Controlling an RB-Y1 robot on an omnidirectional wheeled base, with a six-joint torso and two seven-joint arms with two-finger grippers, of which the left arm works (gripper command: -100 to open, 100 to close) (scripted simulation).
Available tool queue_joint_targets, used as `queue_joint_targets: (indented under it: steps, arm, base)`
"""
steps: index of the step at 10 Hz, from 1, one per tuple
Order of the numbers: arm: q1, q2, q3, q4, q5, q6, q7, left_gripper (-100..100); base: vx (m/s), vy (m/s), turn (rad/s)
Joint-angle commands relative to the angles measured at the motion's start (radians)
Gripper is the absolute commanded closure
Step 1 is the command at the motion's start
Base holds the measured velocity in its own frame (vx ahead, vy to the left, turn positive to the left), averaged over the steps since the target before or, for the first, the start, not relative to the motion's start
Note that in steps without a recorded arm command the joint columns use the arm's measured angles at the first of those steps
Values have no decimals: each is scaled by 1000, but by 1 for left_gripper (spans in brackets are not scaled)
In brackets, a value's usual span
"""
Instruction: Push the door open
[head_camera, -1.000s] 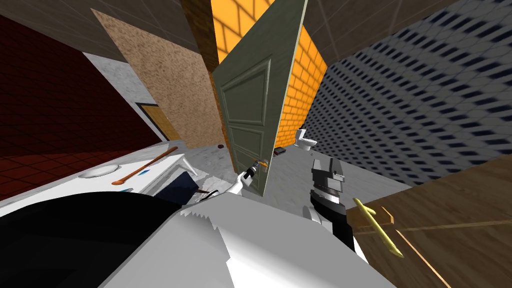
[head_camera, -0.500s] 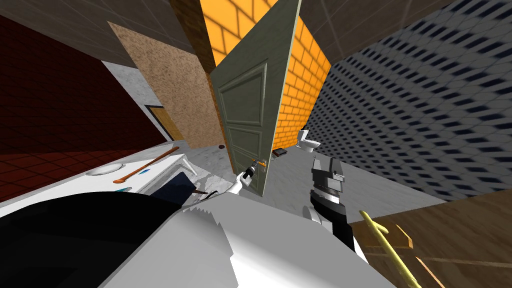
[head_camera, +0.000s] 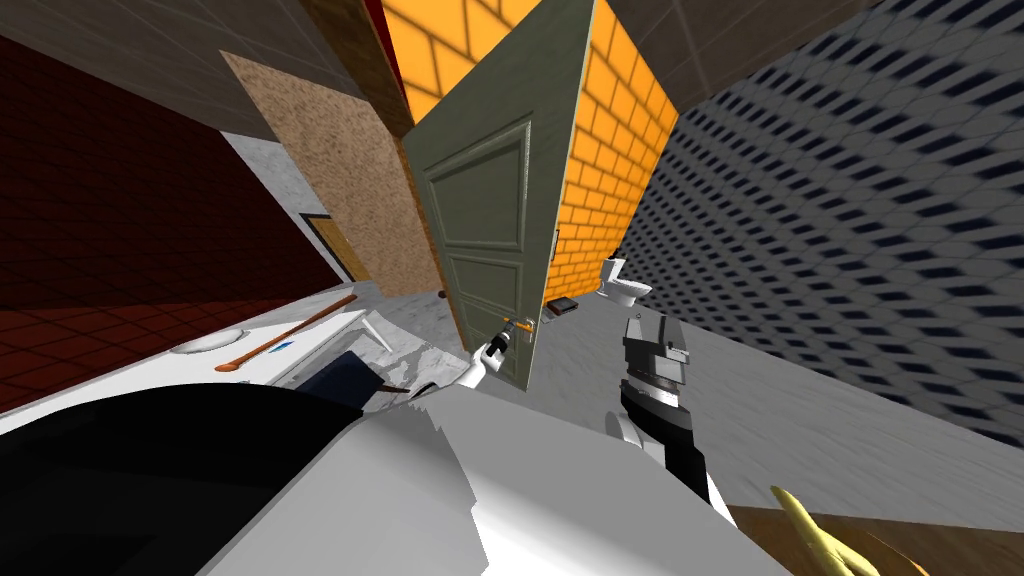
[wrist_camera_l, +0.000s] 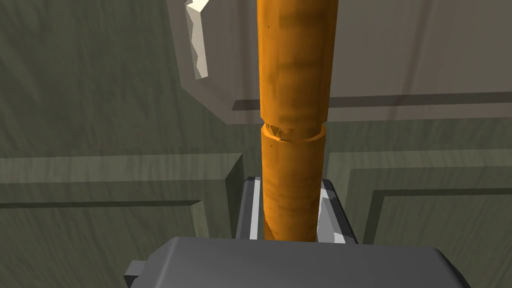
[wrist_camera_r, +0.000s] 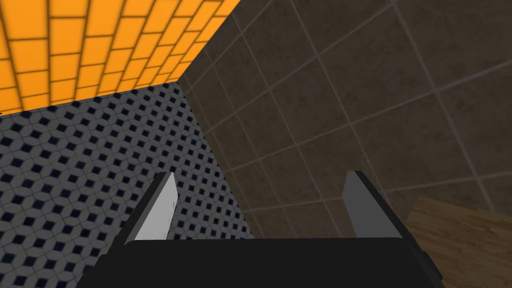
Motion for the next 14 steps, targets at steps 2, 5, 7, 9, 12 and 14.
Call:
queue_joint_targets:
  steps: [2, 5, 7, 9, 12, 14]
  arm:
    - [-8, -17, 46, 10, 3, -4, -31, 100]
    - [-8, -64, 73, 14, 2, -2, -58, 100]
    - [-5, -65, 74, 15, 2, -2, -58, 100]
    - [-7, -40, 104, 15, -7, -3, -57, 100]
    - [-8, -28, 121, 16, -14, -3, -56, 100]
    - [-9, -21, 136, 16, -20, -4, -55, 100]
  base:
    - [137, -111, 100]
    - [100, -137, 112]
    - [41, -110, 78]
    - [118, 23, -22]
    - [96, 1, -21]
    - [100, -1, 11]
